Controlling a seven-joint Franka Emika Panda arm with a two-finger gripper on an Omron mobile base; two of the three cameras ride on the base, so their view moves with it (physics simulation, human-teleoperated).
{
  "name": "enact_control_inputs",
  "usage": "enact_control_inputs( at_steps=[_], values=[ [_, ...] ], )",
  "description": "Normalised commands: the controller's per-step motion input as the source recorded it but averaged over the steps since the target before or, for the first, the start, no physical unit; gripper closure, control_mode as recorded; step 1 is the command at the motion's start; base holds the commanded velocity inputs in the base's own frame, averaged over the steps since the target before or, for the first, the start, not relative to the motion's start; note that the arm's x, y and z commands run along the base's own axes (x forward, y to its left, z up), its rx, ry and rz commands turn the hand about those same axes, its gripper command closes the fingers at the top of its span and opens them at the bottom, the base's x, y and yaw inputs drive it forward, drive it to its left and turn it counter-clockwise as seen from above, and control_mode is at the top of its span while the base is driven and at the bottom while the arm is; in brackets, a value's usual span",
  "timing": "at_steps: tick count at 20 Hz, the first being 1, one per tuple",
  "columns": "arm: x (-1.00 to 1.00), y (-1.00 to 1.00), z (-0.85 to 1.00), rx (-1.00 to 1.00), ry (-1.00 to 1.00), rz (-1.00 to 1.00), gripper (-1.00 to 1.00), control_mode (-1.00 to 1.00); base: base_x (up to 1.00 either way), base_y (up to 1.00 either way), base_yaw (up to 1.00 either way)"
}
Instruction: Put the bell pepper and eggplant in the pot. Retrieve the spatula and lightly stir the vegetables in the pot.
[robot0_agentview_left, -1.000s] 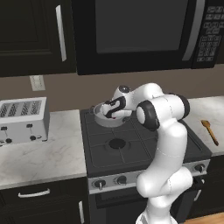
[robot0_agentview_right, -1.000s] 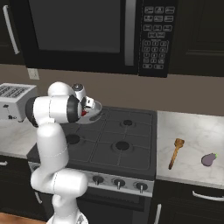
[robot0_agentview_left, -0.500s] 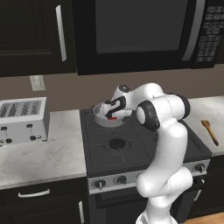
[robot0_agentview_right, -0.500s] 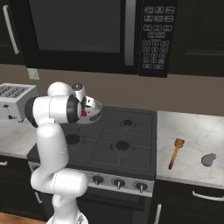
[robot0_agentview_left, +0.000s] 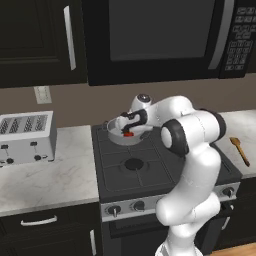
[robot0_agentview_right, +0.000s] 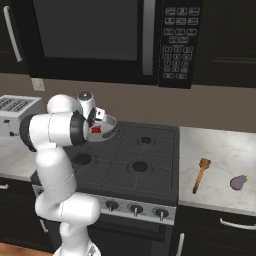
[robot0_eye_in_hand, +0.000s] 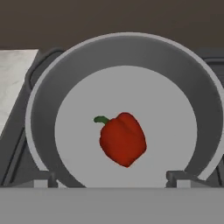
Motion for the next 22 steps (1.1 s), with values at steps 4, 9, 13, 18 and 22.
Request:
enact_control_inputs(
  at_steps=[4, 9, 13, 18, 22],
  values=[
    [-0.72, -0.19, 0.07, 0.03, -0.08, 0.00, -1.00, -1.00, 0.00, 0.00, 0.00],
    [-0.74, -0.38, 0.31, 0.06, -0.11, 0.00, -1.00, -1.00, 0.00, 0.00, 0.00],
    [-0.74, -0.60, 0.46, 0.09, -0.08, 0.00, -1.00, -1.00, 0.00, 0.00, 0.00],
    [-0.72, -0.64, 0.47, 0.04, 0.00, -0.01, -1.00, -1.00, 0.00, 0.00, 0.00],
    [-0.80, -0.31, 0.58, 0.00, 0.14, 0.00, -1.00, -1.00, 0.00, 0.00, 0.00]
  ],
)
